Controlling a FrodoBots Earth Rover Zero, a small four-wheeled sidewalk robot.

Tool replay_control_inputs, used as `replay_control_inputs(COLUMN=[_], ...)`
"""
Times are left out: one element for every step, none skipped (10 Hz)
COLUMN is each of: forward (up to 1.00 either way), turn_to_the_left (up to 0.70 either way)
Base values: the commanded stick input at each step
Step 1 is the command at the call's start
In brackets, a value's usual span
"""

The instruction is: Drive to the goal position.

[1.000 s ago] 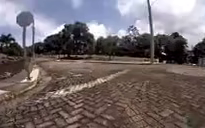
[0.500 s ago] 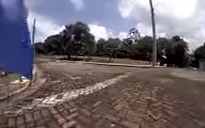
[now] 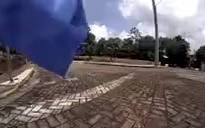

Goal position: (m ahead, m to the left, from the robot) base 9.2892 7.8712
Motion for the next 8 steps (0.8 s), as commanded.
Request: replay_control_inputs(forward=[0.85,0.85,0.85,0.85,0.85,0.85,0.85,0.85], turn_to_the_left=[0.16,0.21,0.07,0.19,0.06,0.21,0.0,0.11])
